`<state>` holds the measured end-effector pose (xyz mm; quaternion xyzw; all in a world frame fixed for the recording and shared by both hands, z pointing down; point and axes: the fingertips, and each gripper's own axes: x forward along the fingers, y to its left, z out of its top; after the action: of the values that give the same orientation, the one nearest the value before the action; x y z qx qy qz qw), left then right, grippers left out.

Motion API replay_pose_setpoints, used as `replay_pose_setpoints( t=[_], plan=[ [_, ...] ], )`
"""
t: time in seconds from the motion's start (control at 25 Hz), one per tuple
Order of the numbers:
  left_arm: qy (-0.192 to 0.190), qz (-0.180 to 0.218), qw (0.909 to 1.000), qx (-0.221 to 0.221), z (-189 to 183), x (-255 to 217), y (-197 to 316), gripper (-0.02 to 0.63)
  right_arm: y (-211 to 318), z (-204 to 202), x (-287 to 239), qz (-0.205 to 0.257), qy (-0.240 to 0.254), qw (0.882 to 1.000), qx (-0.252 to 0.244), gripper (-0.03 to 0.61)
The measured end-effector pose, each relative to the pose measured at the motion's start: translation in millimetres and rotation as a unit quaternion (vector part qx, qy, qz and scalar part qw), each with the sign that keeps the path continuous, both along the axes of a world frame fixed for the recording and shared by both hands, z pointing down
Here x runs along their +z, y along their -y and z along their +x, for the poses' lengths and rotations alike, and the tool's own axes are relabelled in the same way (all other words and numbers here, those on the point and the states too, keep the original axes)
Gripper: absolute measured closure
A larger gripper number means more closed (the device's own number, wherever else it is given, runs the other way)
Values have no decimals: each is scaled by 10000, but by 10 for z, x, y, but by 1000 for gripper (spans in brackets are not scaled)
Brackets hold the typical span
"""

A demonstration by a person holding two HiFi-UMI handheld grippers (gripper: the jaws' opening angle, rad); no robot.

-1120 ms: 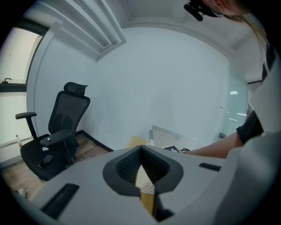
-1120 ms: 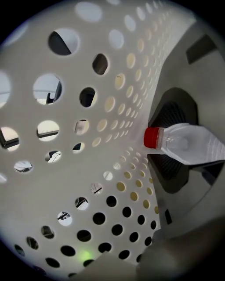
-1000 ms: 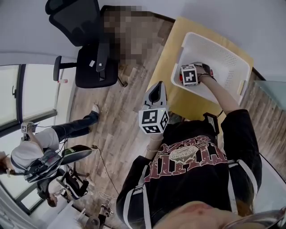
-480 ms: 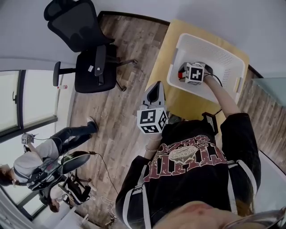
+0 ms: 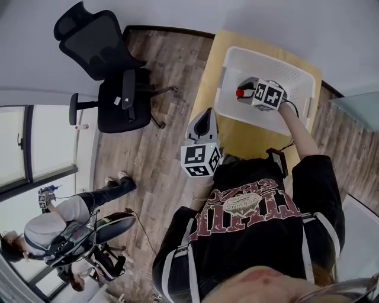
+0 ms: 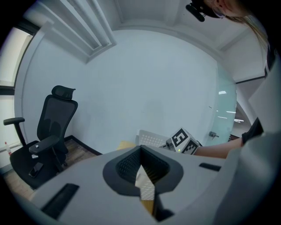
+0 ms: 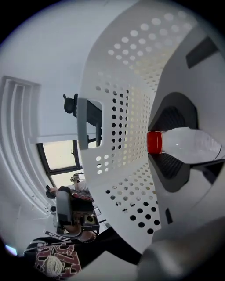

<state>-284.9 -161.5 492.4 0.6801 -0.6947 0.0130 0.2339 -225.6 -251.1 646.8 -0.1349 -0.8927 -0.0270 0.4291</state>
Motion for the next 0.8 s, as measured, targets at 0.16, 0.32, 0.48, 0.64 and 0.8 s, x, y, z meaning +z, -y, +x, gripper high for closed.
replay_pose_setpoints(
  t=[0.16,0.32,0.48,0.64,0.8],
  plan=[
    [9,42,9999,140,90,-16,19,566,87,97,-196,-23,385,9984,408,414],
    [19,85,9996,274,206,-42,41,566,188,244,-348,64,747,9934,866,414],
    [43,147,9991,402,341,-93,69,566,330,441,-503,145,1099,9843,1377,414],
    [32,180,9987,470,480,-104,36,566,414,642,-653,117,1470,9726,1799,416],
    [12,204,9985,517,588,-142,6,566,452,784,-809,4,1857,9589,2147,417]
  ],
)
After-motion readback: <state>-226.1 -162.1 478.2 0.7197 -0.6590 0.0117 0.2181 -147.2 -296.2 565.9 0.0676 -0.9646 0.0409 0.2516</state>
